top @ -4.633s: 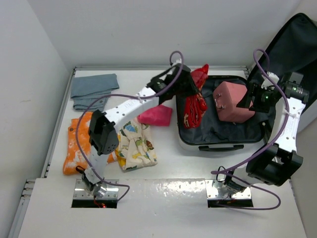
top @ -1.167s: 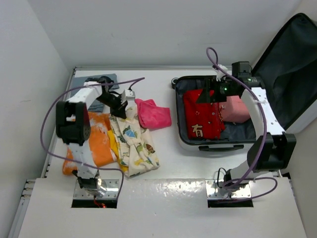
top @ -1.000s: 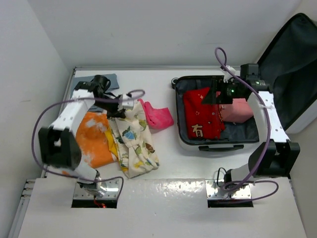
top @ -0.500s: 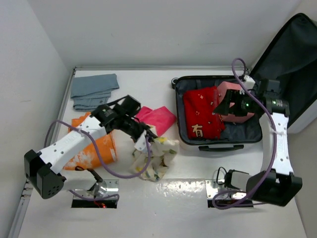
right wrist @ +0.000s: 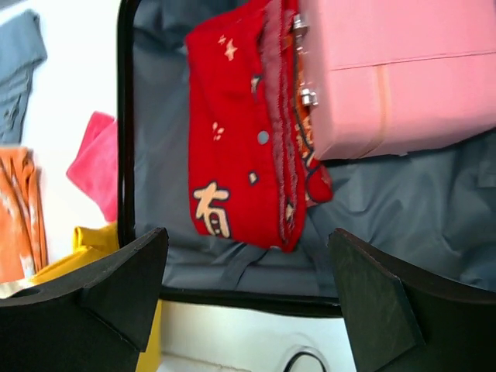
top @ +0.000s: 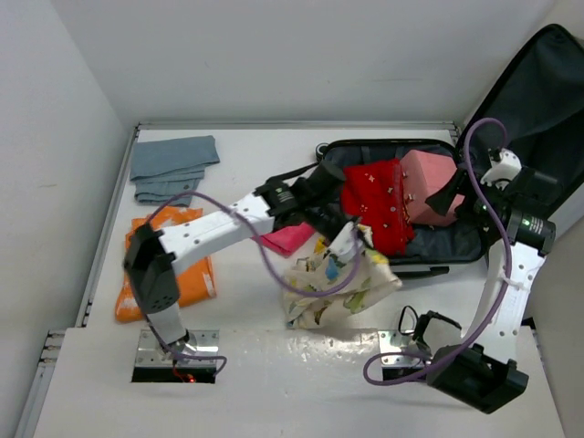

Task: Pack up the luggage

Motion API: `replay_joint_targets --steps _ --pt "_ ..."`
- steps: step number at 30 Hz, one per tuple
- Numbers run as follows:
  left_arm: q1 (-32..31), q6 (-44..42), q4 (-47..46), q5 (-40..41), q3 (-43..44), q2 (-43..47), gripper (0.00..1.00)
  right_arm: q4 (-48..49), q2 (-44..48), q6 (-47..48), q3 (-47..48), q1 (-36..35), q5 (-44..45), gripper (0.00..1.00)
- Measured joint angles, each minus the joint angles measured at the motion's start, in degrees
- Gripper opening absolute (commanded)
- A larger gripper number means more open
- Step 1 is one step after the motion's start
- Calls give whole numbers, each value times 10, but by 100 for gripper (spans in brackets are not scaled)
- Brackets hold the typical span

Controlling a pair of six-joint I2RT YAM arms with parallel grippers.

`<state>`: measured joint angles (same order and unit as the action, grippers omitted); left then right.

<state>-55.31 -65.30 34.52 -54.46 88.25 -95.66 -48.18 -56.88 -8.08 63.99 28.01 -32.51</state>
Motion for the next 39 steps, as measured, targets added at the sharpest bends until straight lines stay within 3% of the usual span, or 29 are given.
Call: replay_joint_targets --steps 9,13,16,22,31,39 --pt "31 376 -120 41 252 -207 0 17 -10 -29 13 41 8 85" --pt "79 489 -152 52 347 -294 0 24 -22 -39 17 41 8 86" --pt "113 539 -171 55 369 -341 0 26 -37 -41 21 42 8 86" --pt "153 547 -172 64 376 -401 0 27 -64 -42 34 42 8 86" --pt "159 503 -185 104 428 -449 0 26 -119 -39 69 41 -19 84" --pt "186 441 -273 227 460 -511 0 -11 -133 35 71 4 -45 82"
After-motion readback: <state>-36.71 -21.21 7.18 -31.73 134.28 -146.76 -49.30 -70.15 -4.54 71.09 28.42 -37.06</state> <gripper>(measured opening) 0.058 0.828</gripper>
